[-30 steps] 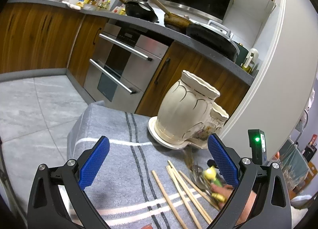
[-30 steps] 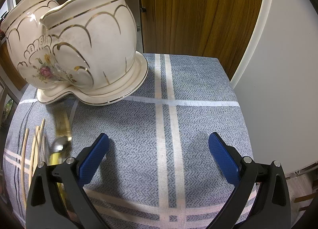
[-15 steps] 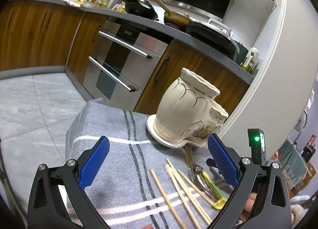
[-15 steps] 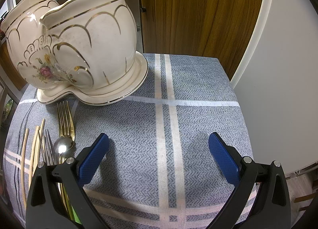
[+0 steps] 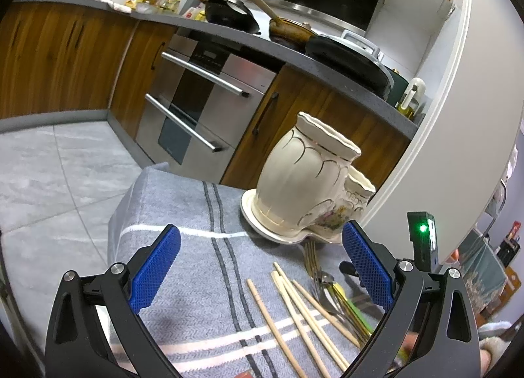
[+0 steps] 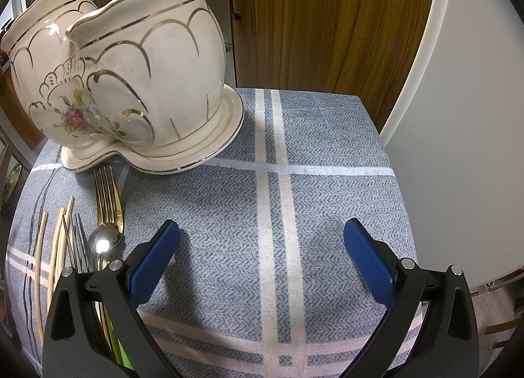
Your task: Organize utensils
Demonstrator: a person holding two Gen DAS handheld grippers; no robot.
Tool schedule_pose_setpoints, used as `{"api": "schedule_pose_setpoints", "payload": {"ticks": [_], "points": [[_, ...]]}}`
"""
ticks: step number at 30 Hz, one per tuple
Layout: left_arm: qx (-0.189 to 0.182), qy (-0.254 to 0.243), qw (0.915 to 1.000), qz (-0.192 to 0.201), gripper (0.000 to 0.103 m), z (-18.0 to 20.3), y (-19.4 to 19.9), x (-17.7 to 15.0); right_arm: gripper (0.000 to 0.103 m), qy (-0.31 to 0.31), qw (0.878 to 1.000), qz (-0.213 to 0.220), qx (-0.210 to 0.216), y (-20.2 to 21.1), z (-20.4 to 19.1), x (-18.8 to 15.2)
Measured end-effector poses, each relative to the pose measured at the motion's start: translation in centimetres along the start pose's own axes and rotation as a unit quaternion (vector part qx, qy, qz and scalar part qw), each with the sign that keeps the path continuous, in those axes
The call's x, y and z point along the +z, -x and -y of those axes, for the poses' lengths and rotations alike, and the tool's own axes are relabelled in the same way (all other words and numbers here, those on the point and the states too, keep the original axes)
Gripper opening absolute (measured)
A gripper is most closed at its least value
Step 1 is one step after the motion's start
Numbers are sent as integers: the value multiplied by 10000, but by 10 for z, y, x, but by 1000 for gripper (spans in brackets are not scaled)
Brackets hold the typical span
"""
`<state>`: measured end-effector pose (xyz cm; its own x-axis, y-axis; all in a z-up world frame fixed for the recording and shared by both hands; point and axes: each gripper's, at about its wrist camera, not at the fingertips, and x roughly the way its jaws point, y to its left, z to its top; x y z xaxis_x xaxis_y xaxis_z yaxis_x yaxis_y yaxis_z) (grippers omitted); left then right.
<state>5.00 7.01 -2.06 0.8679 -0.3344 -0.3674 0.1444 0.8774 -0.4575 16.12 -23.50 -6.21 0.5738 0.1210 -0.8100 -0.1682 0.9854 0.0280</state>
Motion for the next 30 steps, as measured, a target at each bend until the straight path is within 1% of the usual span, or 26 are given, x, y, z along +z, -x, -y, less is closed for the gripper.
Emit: {"api": "schedule_pose_setpoints", "payload": {"ticks": [4,7,9,14,15,16,17,18,19,20,21,22,25,27,30], "points": [[14,-2,10000,-2,98,0,0,0,99,-1,10000,1,-1,0,-1,0],[92,-45,9999,6,98,3,2,1,99,-1,10000,1,-2,-1,-1,0],[209,-132,9997,43,98,7,4,0,99,-1,10000,1,-2,-1,-1,0],[689,-526,9962,46,98,23,3,-2,99,-2,10000,2,-4,-1,-1,0],[830,-603,9947,34,98,26,1,-2,99,-2,10000,2,-4,-1,-1,0],[1118,-720,9911,-7,98,31,-1,-3,99,-2,10000,3,-4,-1,-1,0],[1315,-789,9881,-72,98,34,-5,-4,99,-3,10000,2,-4,-1,-1,0],[1448,-858,9856,-174,98,37,-9,-5,99,-3,10000,3,-5,-1,-2,0],[1435,-950,9845,-332,98,38,-12,-6,99,-3,10000,3,-5,-1,-1,0],[1307,-1003,9853,-440,98,39,-14,-7,99,-3,10000,3,-6,-1,-1,0],[1175,-1016,9867,-470,98,39,-14,-7,99,-3,10000,3,-6,-1,-1,0],[1144,-1017,9872,-444,98,38,-13,-7,99,-4,10000,3,-6,-1,-2,0],[908,-941,9913,-123,98,37,-2,-6,99,-4,10000,4,-7,-1,-2,0],[828,-934,9922,45,98,39,2,-7,99,-4,10000,4,-7,-1,-1,0],[808,-993,9916,168,98,43,5,-7,99,-5,10000,4,-8,-1,-1,-1]]}}
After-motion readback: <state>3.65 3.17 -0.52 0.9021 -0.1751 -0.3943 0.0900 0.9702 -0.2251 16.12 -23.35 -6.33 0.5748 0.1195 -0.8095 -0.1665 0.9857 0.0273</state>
